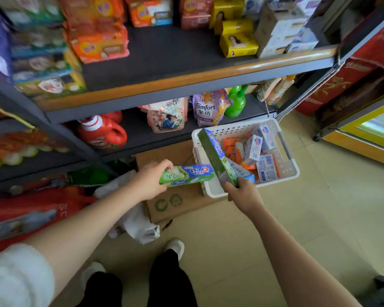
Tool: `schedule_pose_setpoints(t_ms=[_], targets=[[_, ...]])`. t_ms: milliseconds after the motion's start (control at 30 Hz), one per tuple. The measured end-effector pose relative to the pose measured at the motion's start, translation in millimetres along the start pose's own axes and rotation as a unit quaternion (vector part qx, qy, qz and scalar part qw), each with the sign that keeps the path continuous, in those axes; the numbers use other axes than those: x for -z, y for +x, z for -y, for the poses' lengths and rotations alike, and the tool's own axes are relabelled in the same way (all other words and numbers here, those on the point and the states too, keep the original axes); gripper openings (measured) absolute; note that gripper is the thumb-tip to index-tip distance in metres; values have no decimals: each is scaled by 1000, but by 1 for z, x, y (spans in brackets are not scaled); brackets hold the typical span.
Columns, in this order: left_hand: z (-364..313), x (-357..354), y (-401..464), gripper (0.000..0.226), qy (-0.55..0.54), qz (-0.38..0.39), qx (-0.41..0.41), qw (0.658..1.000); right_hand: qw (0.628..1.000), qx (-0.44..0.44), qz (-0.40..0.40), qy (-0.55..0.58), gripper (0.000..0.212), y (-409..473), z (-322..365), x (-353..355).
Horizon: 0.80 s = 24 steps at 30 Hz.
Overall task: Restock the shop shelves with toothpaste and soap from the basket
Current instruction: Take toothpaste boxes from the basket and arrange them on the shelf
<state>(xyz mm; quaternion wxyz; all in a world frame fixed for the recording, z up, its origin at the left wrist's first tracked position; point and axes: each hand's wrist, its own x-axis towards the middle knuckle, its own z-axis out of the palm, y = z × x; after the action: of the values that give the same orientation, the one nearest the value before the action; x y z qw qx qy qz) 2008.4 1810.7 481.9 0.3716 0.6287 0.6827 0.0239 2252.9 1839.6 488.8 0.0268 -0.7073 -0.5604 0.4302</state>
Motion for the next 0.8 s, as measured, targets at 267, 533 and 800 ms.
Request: schedule_pose_setpoints(t_ms=[267, 533, 800], targets=[[118, 46, -120, 41, 52, -123, 154, 979, 983, 155, 73, -70, 29, -51, 113, -94], [255, 116, -275, 47, -41, -288, 230, 929, 951, 282, 97, -80, 18, -133, 232, -222], [320, 177, -363, 49, -71, -459, 186, 866, 945, 324, -29, -33, 37, -188, 346, -297]])
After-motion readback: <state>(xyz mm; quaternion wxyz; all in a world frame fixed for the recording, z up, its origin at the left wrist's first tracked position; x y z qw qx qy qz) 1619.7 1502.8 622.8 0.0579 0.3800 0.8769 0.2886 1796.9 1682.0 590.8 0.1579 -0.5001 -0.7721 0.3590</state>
